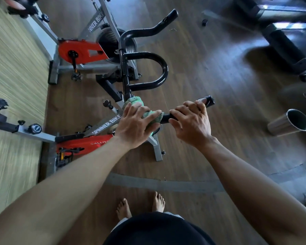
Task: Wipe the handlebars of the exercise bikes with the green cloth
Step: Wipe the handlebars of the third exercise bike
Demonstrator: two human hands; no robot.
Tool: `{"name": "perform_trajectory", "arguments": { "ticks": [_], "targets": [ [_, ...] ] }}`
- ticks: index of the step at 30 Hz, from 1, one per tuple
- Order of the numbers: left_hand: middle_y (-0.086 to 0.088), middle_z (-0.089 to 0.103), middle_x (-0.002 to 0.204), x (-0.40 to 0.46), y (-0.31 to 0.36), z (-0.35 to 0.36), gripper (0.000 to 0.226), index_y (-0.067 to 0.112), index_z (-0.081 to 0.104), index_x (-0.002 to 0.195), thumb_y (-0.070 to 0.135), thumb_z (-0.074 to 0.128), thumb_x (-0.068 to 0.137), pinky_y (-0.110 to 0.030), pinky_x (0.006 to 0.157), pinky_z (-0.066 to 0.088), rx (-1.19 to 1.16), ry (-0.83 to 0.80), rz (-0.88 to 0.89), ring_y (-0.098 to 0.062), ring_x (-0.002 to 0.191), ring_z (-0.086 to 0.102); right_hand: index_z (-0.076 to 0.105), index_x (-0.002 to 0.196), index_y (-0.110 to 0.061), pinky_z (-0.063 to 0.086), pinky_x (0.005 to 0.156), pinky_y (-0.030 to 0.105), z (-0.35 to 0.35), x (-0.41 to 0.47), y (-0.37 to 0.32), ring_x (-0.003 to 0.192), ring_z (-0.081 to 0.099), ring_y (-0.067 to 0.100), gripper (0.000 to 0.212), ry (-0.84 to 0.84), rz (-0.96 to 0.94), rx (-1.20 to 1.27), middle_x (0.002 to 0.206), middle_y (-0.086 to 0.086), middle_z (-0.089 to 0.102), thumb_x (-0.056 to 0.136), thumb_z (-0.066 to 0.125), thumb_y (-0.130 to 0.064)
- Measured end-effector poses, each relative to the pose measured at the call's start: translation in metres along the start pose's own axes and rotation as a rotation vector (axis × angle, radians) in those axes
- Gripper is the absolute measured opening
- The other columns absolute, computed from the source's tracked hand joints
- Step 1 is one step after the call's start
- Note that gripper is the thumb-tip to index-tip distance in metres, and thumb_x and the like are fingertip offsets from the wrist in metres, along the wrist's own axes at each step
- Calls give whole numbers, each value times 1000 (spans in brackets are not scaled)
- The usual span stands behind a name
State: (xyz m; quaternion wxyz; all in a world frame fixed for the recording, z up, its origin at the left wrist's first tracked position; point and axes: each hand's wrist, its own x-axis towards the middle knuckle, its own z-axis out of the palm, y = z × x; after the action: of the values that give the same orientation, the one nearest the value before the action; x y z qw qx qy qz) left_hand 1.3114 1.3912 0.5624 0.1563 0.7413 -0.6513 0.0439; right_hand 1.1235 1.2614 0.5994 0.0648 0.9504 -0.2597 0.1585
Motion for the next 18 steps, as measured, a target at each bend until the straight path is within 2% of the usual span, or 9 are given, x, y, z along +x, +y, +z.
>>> {"name": "perform_trajectory", "arguments": {
  "ticks": [3,6,10,13,15,18],
  "targets": [
    [-7,60,120,-3,20,9,46,33,50,137,54,36,98,-53,108,32,22,47,-6,-33,116,51,72,101,-24,26,106,43,4,0,0,110,60,25,26,6,-3,2,103,-6,72,89,58,-43],
    [-7,62,117,3,-7,-1,43,30,58,129,51,34,100,-48,105,38,-33,43,44,-31,112,55,72,100,-23,27,104,43,4,1,-1,108,61,26,27,35,-5,9,101,-5,73,88,59,-42],
    [-10,62,117,10,-23,-5,44,25,65,118,50,31,102,-52,109,36,-29,29,77,-33,117,53,73,101,-23,26,104,43,4,1,-1,107,61,25,26,46,1,2,101,-5,73,87,60,-42],
    [-11,58,122,-2,-3,8,44,25,56,129,48,30,103,-57,109,32,-47,72,0,-35,122,47,72,101,-23,25,104,42,6,0,-1,107,61,25,25,42,-1,0,101,-6,72,87,62,-42],
    [-10,55,125,-11,-4,14,42,29,48,137,46,37,101,-57,110,32,-16,78,64,-34,122,46,72,102,-23,25,104,43,7,-1,0,108,60,25,25,47,-5,-2,101,-6,72,87,63,-42],
    [-9,57,124,-4,-26,5,41,30,50,137,47,40,101,-51,111,34,-18,59,197,-33,121,48,72,102,-23,27,104,43,7,1,-1,107,60,25,25,54,4,-8,100,-6,72,87,63,-41]
  ]
}}
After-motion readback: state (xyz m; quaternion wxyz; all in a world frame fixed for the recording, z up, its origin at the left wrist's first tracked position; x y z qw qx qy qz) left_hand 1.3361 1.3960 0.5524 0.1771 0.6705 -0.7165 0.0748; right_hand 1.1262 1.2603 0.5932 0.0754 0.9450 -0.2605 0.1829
